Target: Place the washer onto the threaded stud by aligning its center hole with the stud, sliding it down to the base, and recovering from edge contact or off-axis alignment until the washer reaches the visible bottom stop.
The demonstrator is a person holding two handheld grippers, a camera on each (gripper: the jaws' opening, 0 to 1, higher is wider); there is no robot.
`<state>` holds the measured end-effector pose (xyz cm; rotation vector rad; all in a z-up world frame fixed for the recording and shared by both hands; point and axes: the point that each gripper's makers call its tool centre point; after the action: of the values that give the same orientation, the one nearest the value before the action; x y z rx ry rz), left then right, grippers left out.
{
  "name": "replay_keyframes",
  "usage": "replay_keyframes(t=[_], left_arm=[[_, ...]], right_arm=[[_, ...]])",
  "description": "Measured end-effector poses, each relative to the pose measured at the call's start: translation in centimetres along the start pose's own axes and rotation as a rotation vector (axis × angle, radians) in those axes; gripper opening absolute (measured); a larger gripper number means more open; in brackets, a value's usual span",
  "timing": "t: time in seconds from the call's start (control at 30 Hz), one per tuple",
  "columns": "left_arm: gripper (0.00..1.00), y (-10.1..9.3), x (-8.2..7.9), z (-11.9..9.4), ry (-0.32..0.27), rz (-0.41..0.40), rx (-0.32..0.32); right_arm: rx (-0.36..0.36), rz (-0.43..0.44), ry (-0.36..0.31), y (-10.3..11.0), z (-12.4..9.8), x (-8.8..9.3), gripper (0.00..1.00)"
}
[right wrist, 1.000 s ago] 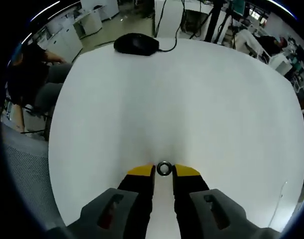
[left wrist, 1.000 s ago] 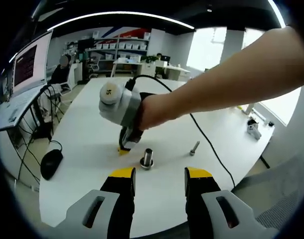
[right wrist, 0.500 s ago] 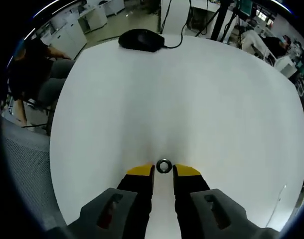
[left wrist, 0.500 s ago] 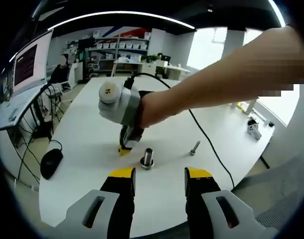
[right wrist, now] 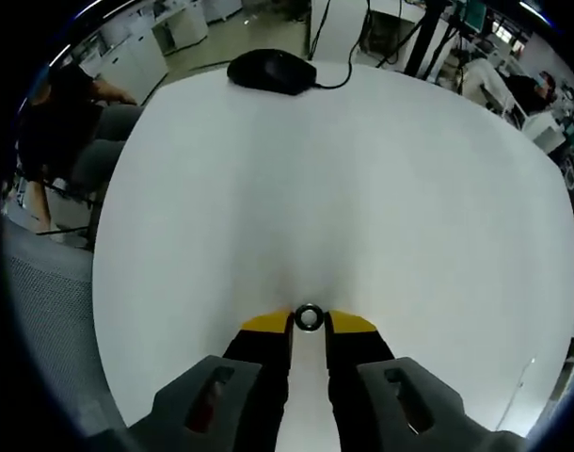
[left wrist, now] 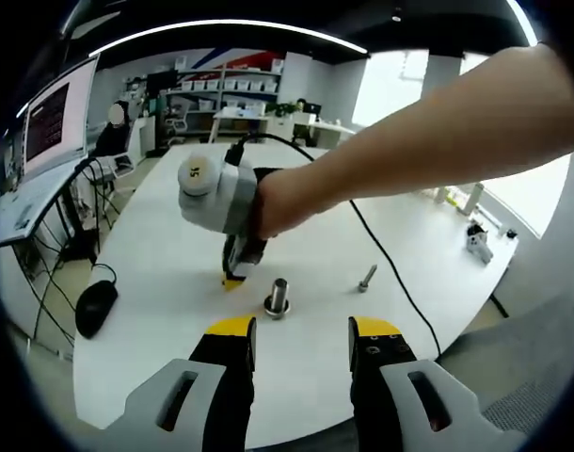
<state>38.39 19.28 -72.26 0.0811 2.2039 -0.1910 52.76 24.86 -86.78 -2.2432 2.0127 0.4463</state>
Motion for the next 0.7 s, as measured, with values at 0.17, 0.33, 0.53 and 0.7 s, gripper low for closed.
replay_keyframes(t=[0.17, 0.33, 0.53, 0.7], left_arm=[[0.37, 0.1, -0.1, 0.0, -0.001, -0.003, 0.001], [0.37, 0.0, -0.1, 0.0, -0.001, -0.002, 0.004], [0.37, -0.1, -0.1, 0.0, -0.004, -0.005, 0.006], [0.37, -0.1, -0.1, 0.0, -0.005, -0.007, 0.008]], right_arm=[[-0.001, -0.001, -0.002, -0.5, 0.1, 0.0, 0.15], [0.001, -0.004, 0.001, -1.7, 0.5, 0.1, 0.15], [0.01, 0.004, -0.001, -1.4, 0.5, 0.2, 0.14], [0.018, 0.016, -0.012, -0.8, 0.3, 0.2, 0.14]])
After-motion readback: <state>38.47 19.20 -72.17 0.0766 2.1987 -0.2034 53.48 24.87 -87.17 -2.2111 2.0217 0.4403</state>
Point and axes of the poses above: the point that each gripper's makers call its tool centre point, and the gripper's own axes: z roughly forward along the fingers, y roughly to its left, x roughly out of its underside, and after that the axes turned 9 degrees about -x, right-handed
